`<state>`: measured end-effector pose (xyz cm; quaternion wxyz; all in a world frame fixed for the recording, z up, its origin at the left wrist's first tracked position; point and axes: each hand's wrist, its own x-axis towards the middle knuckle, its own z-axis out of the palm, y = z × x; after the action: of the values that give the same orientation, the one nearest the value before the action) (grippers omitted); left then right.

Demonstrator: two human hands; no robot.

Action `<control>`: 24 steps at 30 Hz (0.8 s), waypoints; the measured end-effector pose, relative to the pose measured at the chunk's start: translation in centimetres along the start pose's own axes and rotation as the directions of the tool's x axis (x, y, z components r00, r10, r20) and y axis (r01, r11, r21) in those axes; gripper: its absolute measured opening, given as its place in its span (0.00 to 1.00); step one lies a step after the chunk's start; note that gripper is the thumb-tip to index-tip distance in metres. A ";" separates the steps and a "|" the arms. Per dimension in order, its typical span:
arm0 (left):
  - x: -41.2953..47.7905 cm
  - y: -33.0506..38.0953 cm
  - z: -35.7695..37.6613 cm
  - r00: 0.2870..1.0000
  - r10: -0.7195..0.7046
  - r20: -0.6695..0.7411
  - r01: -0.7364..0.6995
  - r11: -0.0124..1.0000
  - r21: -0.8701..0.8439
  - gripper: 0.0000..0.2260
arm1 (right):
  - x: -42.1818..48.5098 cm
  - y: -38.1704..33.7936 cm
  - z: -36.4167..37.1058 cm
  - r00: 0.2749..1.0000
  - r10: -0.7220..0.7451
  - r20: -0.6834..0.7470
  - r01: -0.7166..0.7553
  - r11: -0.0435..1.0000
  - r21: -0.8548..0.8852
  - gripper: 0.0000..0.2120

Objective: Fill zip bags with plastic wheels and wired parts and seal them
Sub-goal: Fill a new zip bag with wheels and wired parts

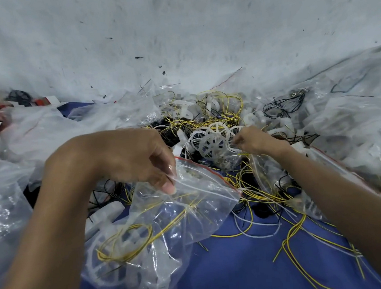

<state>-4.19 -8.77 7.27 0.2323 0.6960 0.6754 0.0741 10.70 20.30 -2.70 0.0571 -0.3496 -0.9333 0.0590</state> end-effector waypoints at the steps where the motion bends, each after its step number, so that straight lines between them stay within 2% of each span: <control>1: -0.1 -0.1 0.0 1.000 0.002 -0.002 -0.002 1.000 -0.009 0.02 | -0.1 -0.1 -0.4 0.996 0.004 -0.086 -0.002 1.000 0.020 0.09; 2: -0.2 -0.2 0.0 1.000 0.003 -0.003 -0.003 1.000 -0.017 0.02 | -0.2 -0.4 -1.1 0.980 0.025 -0.199 -0.011 0.997 0.073 0.07; 4: -0.2 -0.3 -0.1 1.000 0.009 0.003 -0.009 1.000 -0.021 0.03 | -0.9 -1.2 -3.3 0.883 0.096 -0.460 0.025 0.968 0.249 0.07; 5: -0.2 -0.3 -0.1 1.000 0.008 0.010 -0.008 1.000 -0.017 0.04 | -1.5 -1.8 -4.7 0.824 0.151 -0.545 0.080 0.923 0.377 0.06; 6: -0.2 -0.2 -0.1 1.000 0.003 0.016 -0.003 1.000 -0.010 0.05 | -2.1 -2.4 -6.1 0.794 0.229 -0.564 0.138 0.835 0.533 0.06; 8: -0.1 -0.1 -0.1 1.000 -0.006 0.020 0.006 1.000 0.000 0.05 | -3.4 -3.6 -8.2 0.832 0.324 -0.451 0.172 0.621 0.764 0.04; 9: -0.1 -0.1 -0.1 1.000 -0.008 0.020 0.008 1.000 0.003 0.04 | -4.0 -4.2 -8.7 0.872 0.317 -0.373 0.145 0.561 0.815 0.04; 11: -0.1 0.0 0.0 1.000 -0.009 0.017 0.009 1.000 0.009 0.03 | -5.3 -5.2 -8.8 0.931 0.261 -0.256 0.109 0.471 0.875 0.05; 14: -0.1 0.2 0.0 1.000 -0.001 0.003 0.001 1.000 0.009 0.01 | -6.7 -6.0 -8.5 0.975 0.155 -0.161 0.123 0.228 0.966 0.06; 16: -0.2 0.3 0.0 1.000 0.000 0.001 0.000 1.000 0.007 0.01 | -7.4 -6.7 -8.3 0.992 0.086 -0.090 0.082 0.091 0.992 0.07; 19: -0.3 0.4 0.0 1.000 0.000 0.000 0.000 1.000 0.004 0.03 | -8.3 -8.1 -8.0 1.000 -0.005 -0.031 0.031 0.005 1.000 0.10; 22: -0.3 0.5 -0.1 1.000 0.007 0.000 -0.007 1.000 0.007 0.03 | -9.1 -9.4 -7.9 0.998 -0.054 -0.038 0.035 -0.044 0.998 0.11; 24: -0.3 0.5 0.0 1.000 0.006 -0.004 -0.006 1.000 0.013 0.03 | -9.7 -10.1 -7.9 0.991 -0.124 -0.046 0.047 0.002 0.999 0.12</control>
<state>-3.77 -9.03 7.55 0.2265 0.6994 0.6741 0.0719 12.65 6.89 6.01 0.2645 -0.1493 -0.6413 0.7046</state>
